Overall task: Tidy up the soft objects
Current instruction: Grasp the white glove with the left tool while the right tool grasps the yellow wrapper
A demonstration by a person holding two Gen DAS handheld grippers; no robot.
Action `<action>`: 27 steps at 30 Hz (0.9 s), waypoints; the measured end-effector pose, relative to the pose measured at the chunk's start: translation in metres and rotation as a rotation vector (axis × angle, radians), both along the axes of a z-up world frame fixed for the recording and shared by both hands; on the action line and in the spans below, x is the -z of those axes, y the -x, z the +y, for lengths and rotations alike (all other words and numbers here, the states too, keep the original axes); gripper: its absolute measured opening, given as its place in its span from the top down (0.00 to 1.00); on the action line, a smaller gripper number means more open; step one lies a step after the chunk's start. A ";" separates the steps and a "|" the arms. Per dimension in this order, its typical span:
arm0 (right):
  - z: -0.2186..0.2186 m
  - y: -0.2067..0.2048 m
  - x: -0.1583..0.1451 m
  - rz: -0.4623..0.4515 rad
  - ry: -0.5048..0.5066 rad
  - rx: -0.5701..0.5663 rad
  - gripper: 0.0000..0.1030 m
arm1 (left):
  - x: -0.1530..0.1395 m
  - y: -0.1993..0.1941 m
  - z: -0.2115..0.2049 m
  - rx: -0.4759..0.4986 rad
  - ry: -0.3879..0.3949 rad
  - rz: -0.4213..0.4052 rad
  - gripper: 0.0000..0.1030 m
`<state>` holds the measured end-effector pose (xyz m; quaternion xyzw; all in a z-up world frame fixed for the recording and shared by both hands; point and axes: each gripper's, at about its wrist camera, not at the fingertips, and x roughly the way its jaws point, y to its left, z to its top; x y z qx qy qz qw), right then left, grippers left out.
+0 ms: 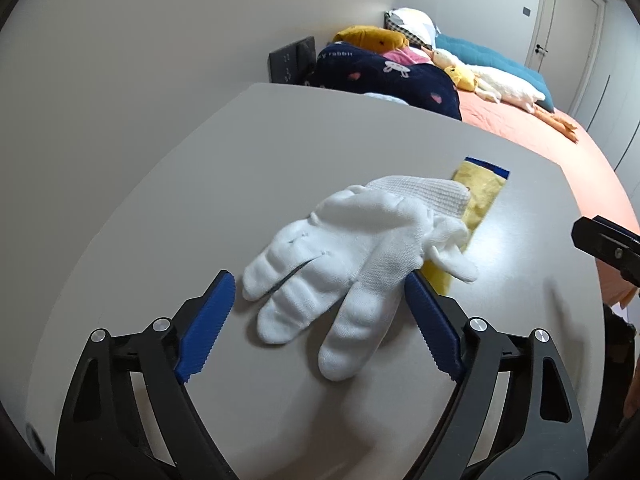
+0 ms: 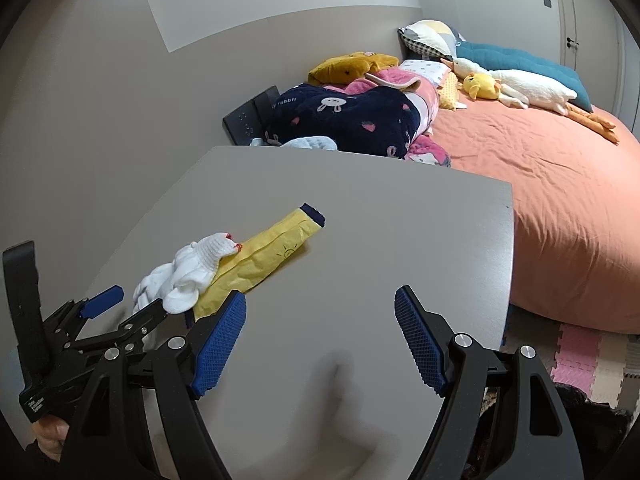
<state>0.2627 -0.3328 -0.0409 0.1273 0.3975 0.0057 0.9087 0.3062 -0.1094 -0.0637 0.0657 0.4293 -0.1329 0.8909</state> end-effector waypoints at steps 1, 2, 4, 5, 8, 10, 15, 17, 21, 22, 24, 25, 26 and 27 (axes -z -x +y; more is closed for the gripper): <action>0.001 -0.003 0.001 0.003 0.001 0.002 0.25 | 0.002 -0.004 0.000 0.004 -0.003 0.007 0.20; 0.001 -0.004 0.002 0.006 -0.002 0.003 0.25 | 0.005 -0.009 0.000 0.008 -0.007 0.012 0.22; 0.004 -0.009 0.004 0.013 -0.007 -0.001 0.25 | 0.009 -0.016 0.002 0.011 -0.001 0.028 0.27; 0.004 -0.010 0.005 0.015 -0.005 -0.001 0.25 | 0.011 -0.019 0.003 0.013 0.005 0.038 0.37; 0.010 -0.016 0.008 0.021 -0.003 -0.003 0.25 | 0.015 -0.024 0.007 -0.009 -0.008 0.035 0.59; 0.014 -0.020 0.009 0.031 -0.011 -0.006 0.25 | 0.014 -0.023 0.010 -0.018 -0.009 0.025 0.69; 0.030 -0.032 0.014 0.054 -0.033 -0.023 0.25 | 0.011 -0.022 0.020 -0.065 0.016 0.011 0.89; 0.037 -0.036 0.016 0.067 -0.044 -0.029 0.25 | 0.006 -0.020 0.025 -0.091 0.011 -0.022 0.93; 0.050 -0.047 0.020 0.092 -0.056 -0.032 0.25 | -0.012 -0.016 0.042 -0.161 0.048 -0.098 0.93; 0.053 -0.050 0.022 0.099 -0.057 -0.030 0.25 | -0.016 -0.016 0.045 -0.179 0.052 -0.114 0.93; 0.060 -0.056 0.025 0.109 -0.054 -0.021 0.25 | -0.023 -0.013 0.052 -0.216 0.046 -0.151 0.93; 0.062 -0.059 0.026 0.109 -0.051 -0.019 0.25 | -0.027 -0.013 0.055 -0.228 0.048 -0.165 0.93; 0.065 -0.062 0.027 0.113 -0.039 -0.011 0.25 | -0.029 -0.013 0.058 -0.231 0.057 -0.169 0.93; 0.068 -0.065 0.028 0.116 -0.031 -0.005 0.25 | -0.031 -0.013 0.061 -0.235 0.065 -0.171 0.93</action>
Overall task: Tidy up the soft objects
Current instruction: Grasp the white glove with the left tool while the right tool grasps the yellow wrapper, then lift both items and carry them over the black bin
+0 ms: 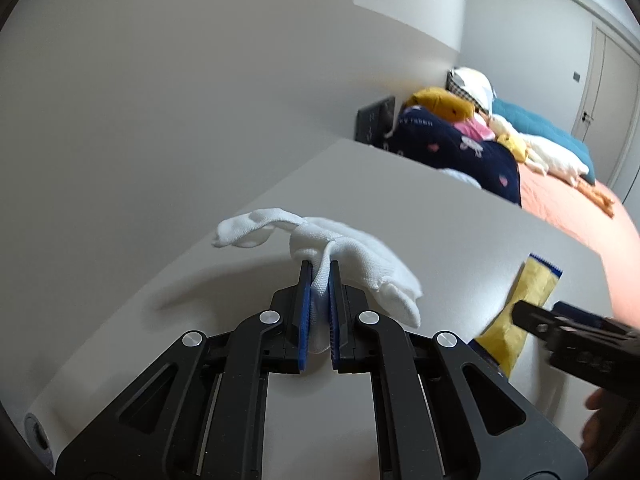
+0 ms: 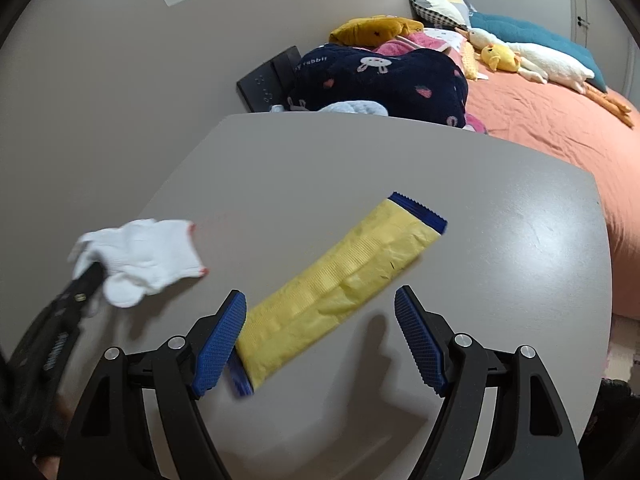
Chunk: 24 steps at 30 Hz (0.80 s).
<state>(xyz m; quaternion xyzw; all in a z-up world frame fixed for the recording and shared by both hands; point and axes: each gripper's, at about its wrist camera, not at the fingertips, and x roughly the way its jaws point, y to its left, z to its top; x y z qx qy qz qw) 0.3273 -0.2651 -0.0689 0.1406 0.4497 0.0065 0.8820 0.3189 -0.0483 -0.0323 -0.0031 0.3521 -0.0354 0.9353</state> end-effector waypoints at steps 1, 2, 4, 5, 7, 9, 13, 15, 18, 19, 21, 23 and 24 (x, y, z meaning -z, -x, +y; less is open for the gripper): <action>0.003 -0.003 0.002 0.005 0.009 0.003 0.25 | -0.002 0.000 0.002 -0.004 0.005 -0.003 0.93; 0.005 -0.005 0.002 0.008 0.015 0.005 0.25 | -0.003 0.000 0.004 -0.007 0.009 -0.005 0.93; 0.009 -0.009 0.004 0.015 0.045 0.008 0.33 | -0.006 0.000 0.007 -0.012 0.018 -0.009 0.93; 0.011 -0.011 0.005 0.019 0.058 0.002 0.40 | -0.007 -0.001 0.008 -0.013 0.022 -0.008 0.93; 0.013 -0.012 0.007 0.024 0.076 -0.003 0.49 | -0.009 0.000 0.011 -0.015 0.034 -0.010 0.93; 0.015 -0.013 0.007 0.027 0.097 -0.012 0.59 | -0.011 -0.001 0.012 -0.016 0.039 -0.012 0.93; 0.013 -0.012 0.006 0.020 0.082 -0.031 0.81 | -0.014 0.003 0.013 -0.016 0.050 -0.021 0.93; 0.012 -0.009 0.003 0.010 0.087 -0.040 0.82 | -0.016 0.004 0.012 -0.020 0.048 -0.030 0.93; 0.006 -0.002 -0.002 -0.007 0.084 -0.047 0.82 | -0.018 0.006 0.008 -0.014 0.043 -0.037 0.93; 0.004 0.000 -0.003 -0.010 0.081 -0.047 0.82 | -0.018 0.007 0.006 -0.011 0.039 -0.040 0.93; -0.001 0.006 -0.008 -0.019 0.068 -0.047 0.82 | -0.020 0.010 0.003 -0.004 0.028 -0.045 0.93; -0.007 0.012 -0.013 -0.030 0.061 -0.049 0.82 | -0.020 0.013 -0.001 0.010 0.014 -0.046 0.93; -0.009 0.014 -0.016 -0.034 0.059 -0.049 0.82 | -0.020 0.016 -0.004 0.013 0.006 -0.048 0.93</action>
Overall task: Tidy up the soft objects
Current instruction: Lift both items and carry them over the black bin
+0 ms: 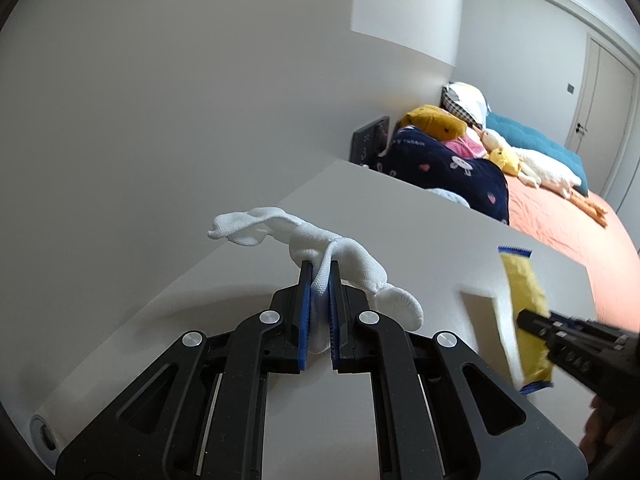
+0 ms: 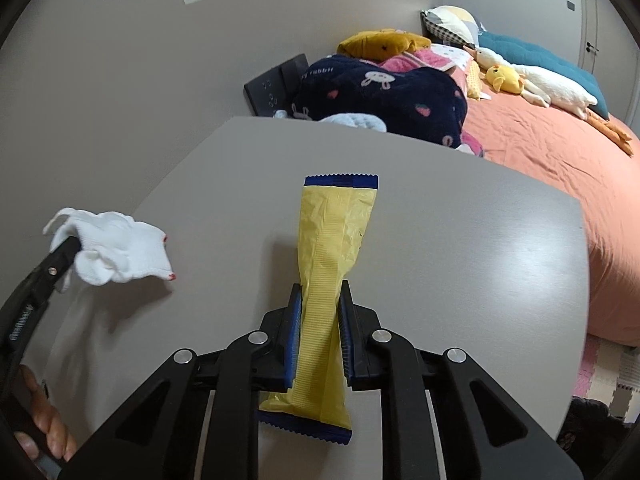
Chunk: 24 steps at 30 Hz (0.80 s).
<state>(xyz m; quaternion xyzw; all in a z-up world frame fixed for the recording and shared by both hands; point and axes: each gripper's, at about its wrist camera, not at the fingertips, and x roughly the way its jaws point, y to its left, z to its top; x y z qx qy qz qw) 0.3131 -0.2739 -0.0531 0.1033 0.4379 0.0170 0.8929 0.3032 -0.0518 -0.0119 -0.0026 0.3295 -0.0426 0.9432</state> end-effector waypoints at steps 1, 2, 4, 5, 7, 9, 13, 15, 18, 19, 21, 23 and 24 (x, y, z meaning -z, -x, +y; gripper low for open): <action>-0.002 0.003 -0.003 -0.004 -0.001 -0.001 0.82 | 0.000 0.002 -0.002 0.001 -0.006 -0.001 0.93; -0.005 0.006 -0.006 -0.010 -0.001 -0.003 0.82 | 0.000 0.005 -0.004 0.002 -0.008 0.001 0.93; -0.010 0.013 -0.011 -0.017 -0.006 -0.004 0.82 | 0.000 0.009 -0.006 0.000 -0.008 0.009 0.93; -0.012 0.015 -0.013 -0.020 -0.011 -0.004 0.82 | -0.001 0.011 -0.007 0.000 -0.005 0.014 0.93; -0.015 0.021 -0.016 -0.025 -0.019 -0.005 0.82 | -0.005 0.016 -0.010 0.000 -0.001 0.021 0.93; -0.019 0.029 -0.021 -0.030 -0.028 -0.006 0.82 | -0.012 0.022 -0.014 0.001 -0.007 0.021 0.93; -0.026 0.045 -0.030 -0.041 -0.044 -0.017 0.82 | -0.023 0.039 -0.023 0.009 -0.011 0.018 0.93; -0.028 0.055 -0.035 -0.049 -0.046 -0.025 0.82 | -0.028 0.051 -0.028 0.016 -0.012 0.009 0.93; -0.032 0.072 -0.042 -0.063 -0.046 -0.035 0.82 | -0.032 0.063 -0.034 0.023 -0.005 0.006 0.93; -0.034 0.079 -0.045 -0.067 -0.048 -0.035 0.82 | -0.033 0.068 -0.037 0.026 -0.005 0.004 0.93; -0.038 0.089 -0.049 -0.074 -0.052 -0.035 0.82 | -0.036 0.075 -0.042 0.032 -0.006 0.003 0.93; -0.041 0.098 -0.052 -0.080 -0.054 -0.033 0.82 | -0.040 0.084 -0.047 0.041 -0.009 0.001 0.93; -0.044 0.103 -0.054 -0.083 -0.055 -0.032 0.82 | -0.042 0.088 -0.049 0.045 -0.011 -0.001 0.93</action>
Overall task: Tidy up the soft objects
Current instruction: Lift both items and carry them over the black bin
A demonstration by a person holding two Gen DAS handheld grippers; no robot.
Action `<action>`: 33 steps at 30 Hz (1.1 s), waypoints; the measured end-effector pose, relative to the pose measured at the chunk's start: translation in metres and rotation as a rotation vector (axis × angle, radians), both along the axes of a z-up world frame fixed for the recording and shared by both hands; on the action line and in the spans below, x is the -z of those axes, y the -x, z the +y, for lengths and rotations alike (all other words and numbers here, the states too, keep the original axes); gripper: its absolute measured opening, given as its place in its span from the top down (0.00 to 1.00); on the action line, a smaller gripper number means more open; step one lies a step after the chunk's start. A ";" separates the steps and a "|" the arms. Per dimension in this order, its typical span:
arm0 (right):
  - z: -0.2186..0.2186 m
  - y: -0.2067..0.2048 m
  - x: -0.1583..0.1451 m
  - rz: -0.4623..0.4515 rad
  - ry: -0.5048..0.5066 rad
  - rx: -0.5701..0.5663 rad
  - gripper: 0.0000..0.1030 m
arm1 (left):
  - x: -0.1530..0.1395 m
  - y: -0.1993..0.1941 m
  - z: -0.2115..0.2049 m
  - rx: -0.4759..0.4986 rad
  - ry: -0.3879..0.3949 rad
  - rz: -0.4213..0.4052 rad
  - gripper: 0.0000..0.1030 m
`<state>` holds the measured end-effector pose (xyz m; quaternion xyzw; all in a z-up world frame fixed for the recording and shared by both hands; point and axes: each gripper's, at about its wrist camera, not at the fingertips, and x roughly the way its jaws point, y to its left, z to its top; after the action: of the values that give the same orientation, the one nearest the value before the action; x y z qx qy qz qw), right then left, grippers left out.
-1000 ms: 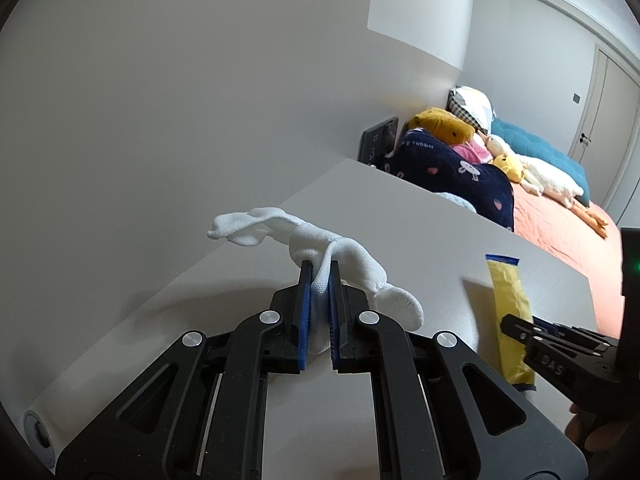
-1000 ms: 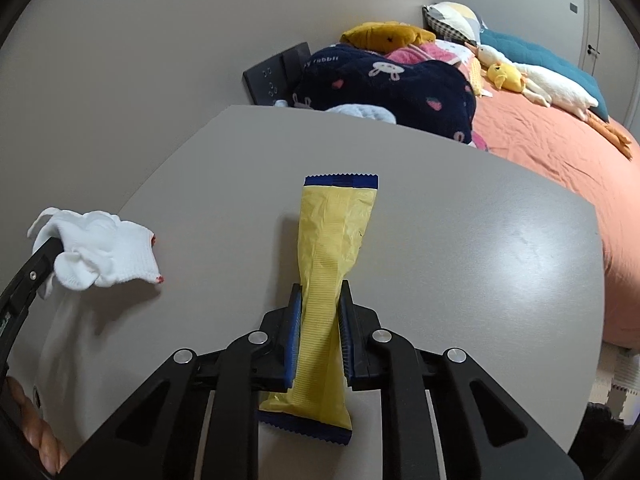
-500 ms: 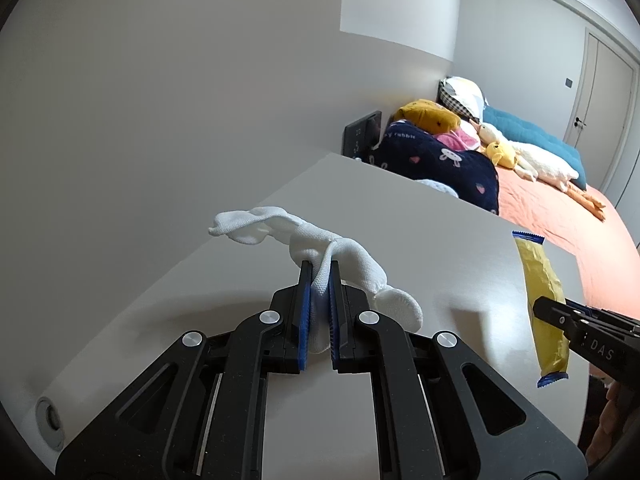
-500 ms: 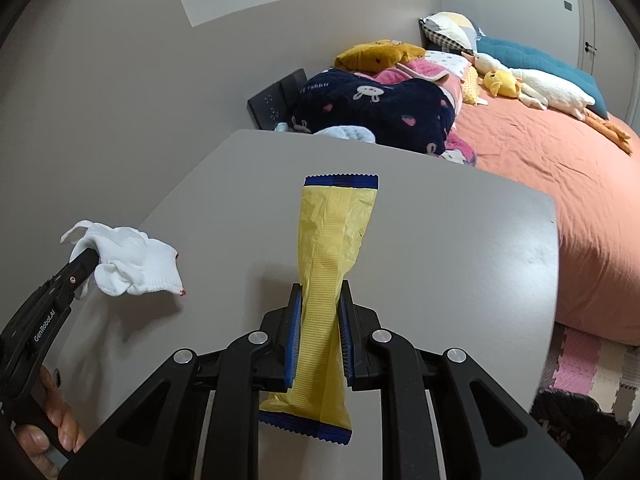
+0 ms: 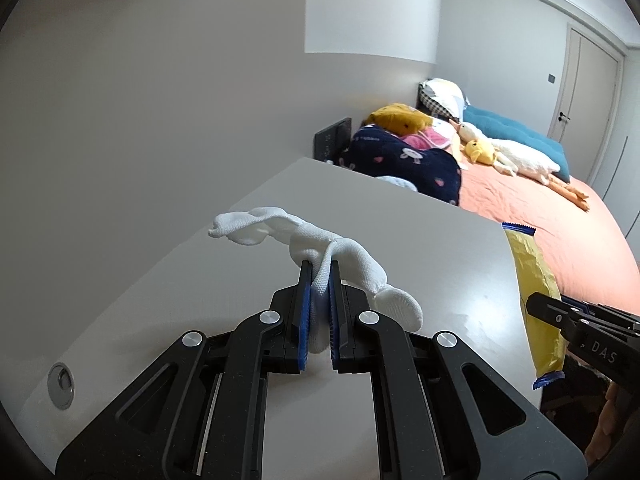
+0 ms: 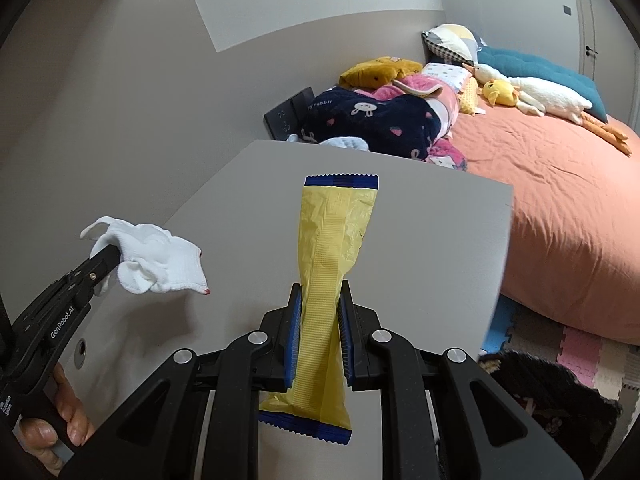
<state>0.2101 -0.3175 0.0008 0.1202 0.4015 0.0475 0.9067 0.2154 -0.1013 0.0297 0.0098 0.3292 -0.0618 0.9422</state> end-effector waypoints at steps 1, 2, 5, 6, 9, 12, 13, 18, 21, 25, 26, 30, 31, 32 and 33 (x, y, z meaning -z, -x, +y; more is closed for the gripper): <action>-0.001 0.004 -0.001 -0.002 0.000 0.001 0.82 | -0.002 0.004 -0.003 0.004 0.000 -0.001 0.93; -0.003 0.010 -0.003 -0.005 -0.001 0.002 0.82 | -0.003 0.008 -0.005 0.007 0.001 -0.002 0.93; -0.008 0.024 -0.009 -0.017 -0.001 0.004 0.82 | -0.008 0.022 -0.012 0.019 0.001 -0.007 0.93; -0.009 0.029 -0.010 -0.021 -0.001 0.004 0.82 | -0.009 0.026 -0.014 0.023 0.000 -0.008 0.93; -0.014 0.045 -0.015 -0.033 0.000 0.005 0.82 | -0.011 0.039 -0.021 0.037 0.002 -0.011 0.93; -0.019 0.061 -0.017 -0.043 -0.003 0.009 0.82 | -0.013 0.052 -0.029 0.057 0.004 -0.007 0.93; -0.021 0.066 -0.018 -0.045 -0.006 0.012 0.82 | -0.013 0.057 -0.032 0.063 0.002 -0.009 0.93; -0.029 0.092 -0.022 -0.063 -0.008 0.025 0.82 | -0.017 0.080 -0.046 0.091 0.004 -0.017 0.93; -0.034 0.109 -0.023 -0.074 -0.002 0.032 0.82 | -0.017 0.093 -0.053 0.107 0.003 -0.019 0.93; -0.040 0.129 -0.023 -0.081 0.008 0.039 0.82 | -0.016 0.108 -0.061 0.122 0.004 -0.025 0.93; -0.042 0.133 -0.023 -0.081 0.009 0.040 0.82 | -0.016 0.112 -0.064 0.125 0.004 -0.027 0.93; -0.048 0.152 -0.020 -0.086 0.010 0.046 0.82 | -0.013 0.127 -0.072 0.144 0.004 -0.027 0.93; -0.050 0.157 -0.019 -0.088 0.009 0.050 0.82 | -0.012 0.130 -0.074 0.148 0.001 -0.027 0.93; -0.052 0.161 -0.018 -0.089 0.008 0.052 0.82 | -0.011 0.132 -0.076 0.152 0.000 -0.027 0.93; -0.054 0.165 -0.017 -0.091 0.007 0.055 0.82 | -0.010 0.134 -0.078 0.157 0.000 -0.026 0.93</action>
<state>0.0451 -0.3720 0.0178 0.1257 0.3567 0.0264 0.9253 0.0811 -0.1796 0.0401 0.0365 0.3152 -0.1356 0.9386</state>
